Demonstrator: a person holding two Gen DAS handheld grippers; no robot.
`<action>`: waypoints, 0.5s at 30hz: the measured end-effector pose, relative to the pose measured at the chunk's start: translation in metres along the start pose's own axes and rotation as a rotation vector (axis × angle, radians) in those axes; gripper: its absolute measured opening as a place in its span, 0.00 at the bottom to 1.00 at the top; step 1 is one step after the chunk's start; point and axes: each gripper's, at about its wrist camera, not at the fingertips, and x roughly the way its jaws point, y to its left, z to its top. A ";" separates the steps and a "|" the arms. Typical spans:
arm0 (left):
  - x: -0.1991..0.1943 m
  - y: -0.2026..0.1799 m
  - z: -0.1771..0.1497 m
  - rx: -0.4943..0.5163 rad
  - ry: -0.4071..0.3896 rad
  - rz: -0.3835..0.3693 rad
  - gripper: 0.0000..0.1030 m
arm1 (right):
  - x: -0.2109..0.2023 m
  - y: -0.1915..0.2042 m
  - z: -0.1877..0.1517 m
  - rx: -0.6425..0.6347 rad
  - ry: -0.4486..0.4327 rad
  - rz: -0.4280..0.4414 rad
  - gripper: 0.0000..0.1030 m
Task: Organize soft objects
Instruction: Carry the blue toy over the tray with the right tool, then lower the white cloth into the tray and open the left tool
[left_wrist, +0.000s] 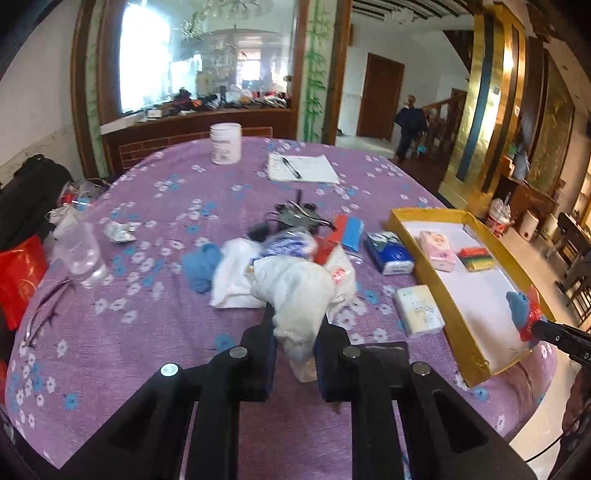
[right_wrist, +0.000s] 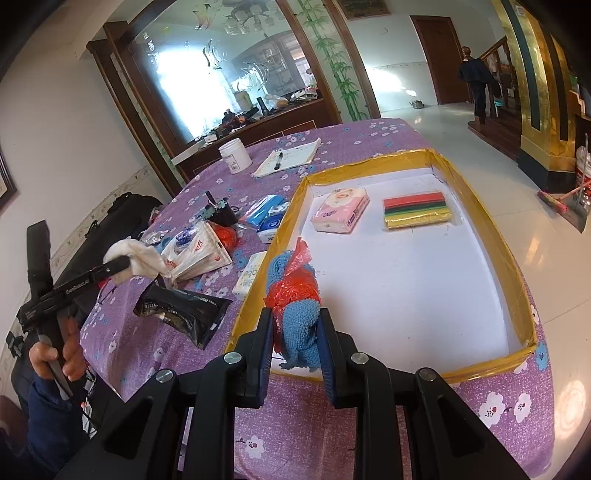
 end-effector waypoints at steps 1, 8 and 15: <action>-0.009 0.008 0.001 -0.004 -0.019 -0.012 0.16 | 0.000 0.002 0.001 -0.005 -0.002 0.004 0.24; -0.066 0.029 0.017 0.001 -0.128 -0.010 0.17 | 0.000 0.011 0.001 -0.015 -0.009 0.023 0.24; -0.074 0.003 0.020 0.013 -0.133 -0.101 0.17 | -0.005 0.010 0.002 -0.014 -0.021 0.020 0.24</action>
